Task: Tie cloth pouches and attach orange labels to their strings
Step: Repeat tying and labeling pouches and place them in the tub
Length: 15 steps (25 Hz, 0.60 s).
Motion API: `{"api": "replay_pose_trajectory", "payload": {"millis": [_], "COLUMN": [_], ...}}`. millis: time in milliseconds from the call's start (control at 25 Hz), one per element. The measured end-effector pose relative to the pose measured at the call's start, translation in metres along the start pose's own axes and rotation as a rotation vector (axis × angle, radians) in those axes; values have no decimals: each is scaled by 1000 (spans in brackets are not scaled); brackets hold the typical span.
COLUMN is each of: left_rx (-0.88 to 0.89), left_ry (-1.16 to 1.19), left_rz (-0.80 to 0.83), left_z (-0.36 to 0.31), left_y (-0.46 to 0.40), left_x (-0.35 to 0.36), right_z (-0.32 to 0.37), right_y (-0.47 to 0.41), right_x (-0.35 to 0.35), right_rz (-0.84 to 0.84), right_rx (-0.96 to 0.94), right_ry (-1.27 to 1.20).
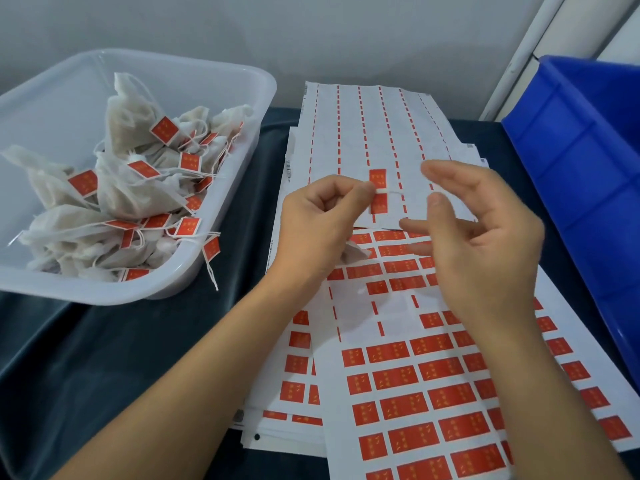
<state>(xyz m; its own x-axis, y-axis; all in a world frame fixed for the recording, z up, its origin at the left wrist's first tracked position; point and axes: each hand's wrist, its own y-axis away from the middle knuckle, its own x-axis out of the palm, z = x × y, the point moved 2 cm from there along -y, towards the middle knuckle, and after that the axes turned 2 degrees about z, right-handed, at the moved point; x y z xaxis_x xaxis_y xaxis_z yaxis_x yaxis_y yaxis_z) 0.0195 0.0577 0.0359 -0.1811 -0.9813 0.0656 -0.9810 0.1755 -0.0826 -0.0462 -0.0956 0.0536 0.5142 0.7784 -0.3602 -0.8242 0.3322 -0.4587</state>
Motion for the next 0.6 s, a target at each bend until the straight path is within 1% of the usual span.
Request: {"api": "replay_pose_trajectory", "payload": {"millis": [80, 200, 280, 400, 600], "left_rx": [-33, -20, 11, 43, 71], "left_ry": [24, 32, 20, 23, -14], "left_rz": [-18, 8, 29, 51, 56], "left_z": [1, 5, 5, 6, 4], "left_y": [-3, -3, -2, -2, 0], "left_x": [-2, -1, 0, -1, 1], "right_z": [-4, -8, -7, -6, -5], "right_y": [-2, -6, -9, -13, -16], "right_x": [-2, 3, 8, 13, 13], "right_rz": [15, 139, 229, 313, 303], "right_rx": [102, 265, 316, 327, 260], "right_ry": [-24, -122, -184, -231, -201]}}
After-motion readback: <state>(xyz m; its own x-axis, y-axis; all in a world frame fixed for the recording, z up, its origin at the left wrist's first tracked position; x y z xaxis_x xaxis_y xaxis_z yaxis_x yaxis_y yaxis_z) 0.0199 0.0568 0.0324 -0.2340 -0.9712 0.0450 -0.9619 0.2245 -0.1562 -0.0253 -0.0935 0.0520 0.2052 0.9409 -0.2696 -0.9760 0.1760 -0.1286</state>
